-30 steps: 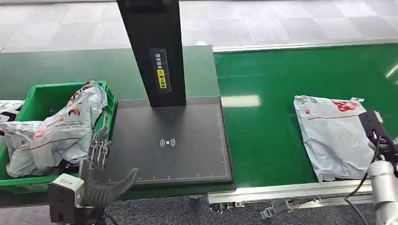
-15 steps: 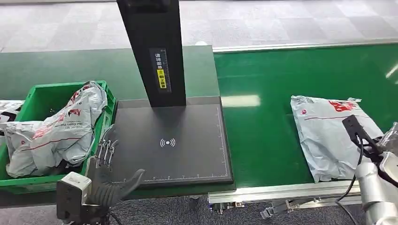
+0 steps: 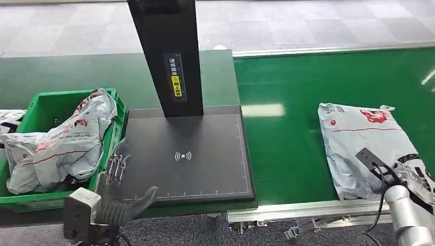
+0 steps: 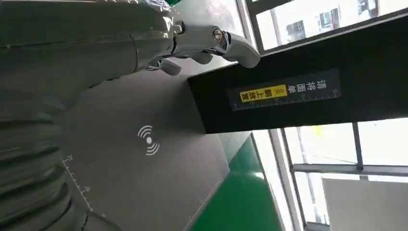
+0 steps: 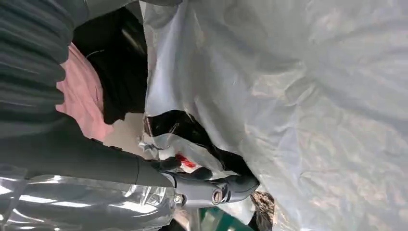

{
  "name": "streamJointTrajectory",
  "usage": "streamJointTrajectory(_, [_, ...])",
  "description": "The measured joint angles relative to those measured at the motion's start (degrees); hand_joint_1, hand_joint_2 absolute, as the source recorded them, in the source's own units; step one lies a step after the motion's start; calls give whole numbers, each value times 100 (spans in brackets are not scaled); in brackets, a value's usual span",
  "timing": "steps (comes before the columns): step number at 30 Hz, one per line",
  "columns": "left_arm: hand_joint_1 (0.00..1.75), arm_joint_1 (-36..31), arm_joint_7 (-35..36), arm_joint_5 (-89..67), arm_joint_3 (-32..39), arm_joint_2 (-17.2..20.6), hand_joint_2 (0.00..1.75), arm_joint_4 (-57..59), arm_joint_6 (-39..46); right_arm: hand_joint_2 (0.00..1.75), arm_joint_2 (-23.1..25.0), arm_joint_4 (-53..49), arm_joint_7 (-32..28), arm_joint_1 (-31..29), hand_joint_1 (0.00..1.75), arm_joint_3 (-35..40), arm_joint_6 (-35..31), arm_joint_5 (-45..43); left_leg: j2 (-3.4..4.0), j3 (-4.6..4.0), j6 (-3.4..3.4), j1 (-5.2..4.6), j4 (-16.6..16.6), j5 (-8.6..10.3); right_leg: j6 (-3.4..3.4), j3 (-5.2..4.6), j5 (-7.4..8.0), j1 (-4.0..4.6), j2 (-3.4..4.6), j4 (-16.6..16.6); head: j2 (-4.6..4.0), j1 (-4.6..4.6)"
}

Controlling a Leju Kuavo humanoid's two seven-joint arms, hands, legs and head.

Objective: Moved the parcel from conveyor to table for the left to box.

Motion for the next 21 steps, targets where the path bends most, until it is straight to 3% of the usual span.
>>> streamJointTrajectory(13, [0,18,103,-20,4,17,175,0,11,175,116,-19,-336,172,0,422,406,-522,2,11,0,3,0,0,0,10,1,3,3,0,0,0])
streamJointTrajectory(14, [0,18,103,-20,7,17,175,0,11,175,116,-48,-343,194,7,450,424,-544,3,12,0,3,0,0,0,10,1,3,4,0,0,0])
streamJointTrajectory(15, [0,18,103,-20,7,20,175,0,11,175,116,-79,-352,215,166,494,452,-559,4,15,0,3,1,0,0,12,1,3,5,-1,0,0])
streamJointTrajectory(16, [0,19,103,-20,9,20,175,0,11,175,116,-109,-354,232,175,520,479,-568,4,16,0,3,0,0,0,14,1,3,6,-1,0,0])
streamJointTrajectory(21, [0,20,103,-28,13,22,175,0,22,175,129,-241,-382,290,175,667,507,-597,9,21,0,4,0,0,-1,18,3,3,10,-1,0,0])
